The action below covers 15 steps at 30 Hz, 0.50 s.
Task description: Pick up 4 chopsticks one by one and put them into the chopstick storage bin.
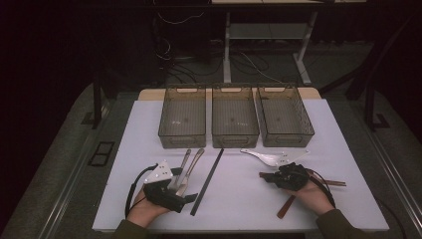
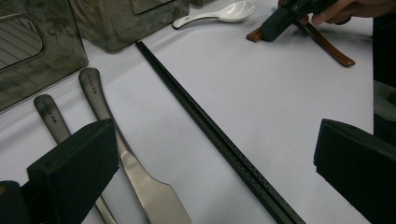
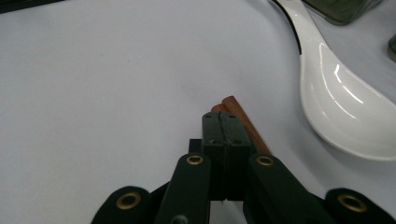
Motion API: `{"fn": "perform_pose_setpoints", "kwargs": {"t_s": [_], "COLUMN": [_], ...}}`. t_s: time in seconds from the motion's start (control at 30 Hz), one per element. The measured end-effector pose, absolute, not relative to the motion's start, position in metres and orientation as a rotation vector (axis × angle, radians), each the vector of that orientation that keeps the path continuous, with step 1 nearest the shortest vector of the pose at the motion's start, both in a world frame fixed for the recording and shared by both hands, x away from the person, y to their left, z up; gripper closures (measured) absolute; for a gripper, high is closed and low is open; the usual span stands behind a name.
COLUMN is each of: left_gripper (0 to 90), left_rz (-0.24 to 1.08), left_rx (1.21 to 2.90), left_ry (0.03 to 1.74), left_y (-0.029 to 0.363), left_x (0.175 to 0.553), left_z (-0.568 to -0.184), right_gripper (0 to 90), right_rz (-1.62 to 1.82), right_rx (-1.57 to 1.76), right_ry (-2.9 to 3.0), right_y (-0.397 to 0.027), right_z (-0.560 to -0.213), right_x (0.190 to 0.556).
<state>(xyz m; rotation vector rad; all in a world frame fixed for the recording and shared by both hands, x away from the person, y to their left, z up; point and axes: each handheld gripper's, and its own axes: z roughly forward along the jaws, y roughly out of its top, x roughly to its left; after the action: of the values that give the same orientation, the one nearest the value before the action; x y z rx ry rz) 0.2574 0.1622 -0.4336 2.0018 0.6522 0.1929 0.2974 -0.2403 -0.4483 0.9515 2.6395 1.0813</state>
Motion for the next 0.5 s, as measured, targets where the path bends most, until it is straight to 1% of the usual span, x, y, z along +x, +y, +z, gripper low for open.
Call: {"fn": "perform_pose_setpoints", "kwargs": {"t_s": [0.5], "left_gripper": [0.0], "left_rz": [0.191], "left_rx": [2.001], "left_ry": [0.652], "left_y": [0.162], "left_x": [0.257], "left_z": [-0.433], "right_gripper": [89.1], "right_rz": [1.042], "right_rx": [0.987], "right_ry": [2.591], "right_y": [-0.242], "right_z": [-0.448], "right_x": [0.312]}}
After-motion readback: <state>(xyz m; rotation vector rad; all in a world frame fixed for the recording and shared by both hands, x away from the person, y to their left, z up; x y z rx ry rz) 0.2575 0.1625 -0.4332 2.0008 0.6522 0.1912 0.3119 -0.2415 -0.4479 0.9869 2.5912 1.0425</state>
